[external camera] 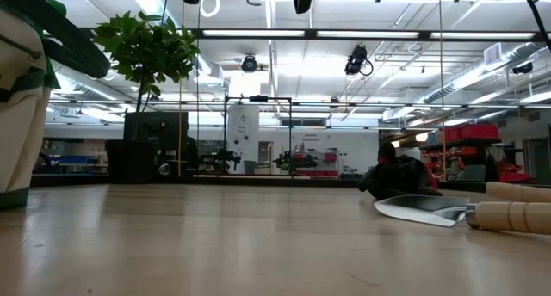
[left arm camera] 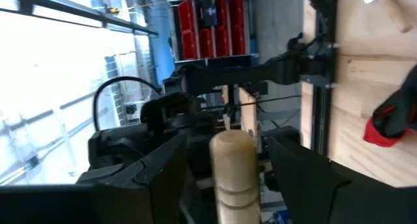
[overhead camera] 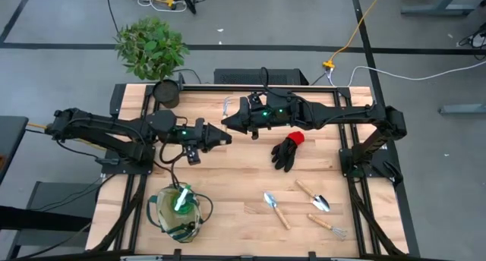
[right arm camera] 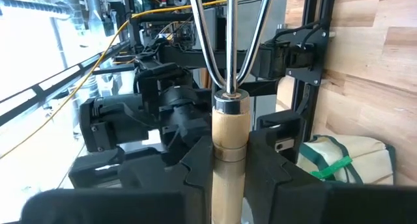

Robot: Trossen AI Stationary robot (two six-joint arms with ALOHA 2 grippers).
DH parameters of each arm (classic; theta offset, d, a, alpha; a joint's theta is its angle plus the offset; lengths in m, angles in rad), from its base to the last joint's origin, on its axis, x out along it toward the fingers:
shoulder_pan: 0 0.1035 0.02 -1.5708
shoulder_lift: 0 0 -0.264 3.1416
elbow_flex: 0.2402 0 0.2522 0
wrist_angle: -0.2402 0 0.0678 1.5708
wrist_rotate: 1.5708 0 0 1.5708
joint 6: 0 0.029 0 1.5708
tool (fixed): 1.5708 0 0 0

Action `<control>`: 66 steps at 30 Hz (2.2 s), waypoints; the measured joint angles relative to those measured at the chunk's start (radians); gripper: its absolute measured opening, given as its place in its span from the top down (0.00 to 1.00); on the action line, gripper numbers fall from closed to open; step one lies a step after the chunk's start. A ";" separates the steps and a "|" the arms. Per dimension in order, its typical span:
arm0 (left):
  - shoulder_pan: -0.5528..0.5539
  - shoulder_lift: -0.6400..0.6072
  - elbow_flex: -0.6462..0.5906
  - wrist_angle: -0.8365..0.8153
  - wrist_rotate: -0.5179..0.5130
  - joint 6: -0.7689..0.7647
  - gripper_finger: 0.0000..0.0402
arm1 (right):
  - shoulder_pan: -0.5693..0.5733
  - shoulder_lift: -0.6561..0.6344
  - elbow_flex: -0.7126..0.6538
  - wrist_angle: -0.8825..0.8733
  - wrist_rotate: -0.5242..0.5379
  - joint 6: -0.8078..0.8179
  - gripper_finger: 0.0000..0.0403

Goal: Pick & Place Garden tools in Gardening bag
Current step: Put the top hand rake into the gardening bag

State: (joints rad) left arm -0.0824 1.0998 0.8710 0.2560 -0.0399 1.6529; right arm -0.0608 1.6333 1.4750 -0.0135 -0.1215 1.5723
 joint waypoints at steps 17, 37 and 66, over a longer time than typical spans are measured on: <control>-0.001 0.003 0.000 0.001 -0.040 0.027 0.66 | 0.000 0.000 0.000 0.005 -0.003 0.005 0.85; -0.001 0.002 -0.001 -0.001 -0.046 0.051 0.79 | 0.000 0.000 0.000 0.006 -0.027 -0.004 0.85; -0.006 0.002 -0.001 0.000 -0.094 0.026 0.81 | 0.000 -0.010 0.000 -0.011 -0.028 -0.012 0.51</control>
State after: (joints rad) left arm -0.0886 1.1015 0.8703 0.2562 -0.1338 1.6792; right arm -0.0613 1.6237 1.4754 -0.0243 -0.1493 1.5600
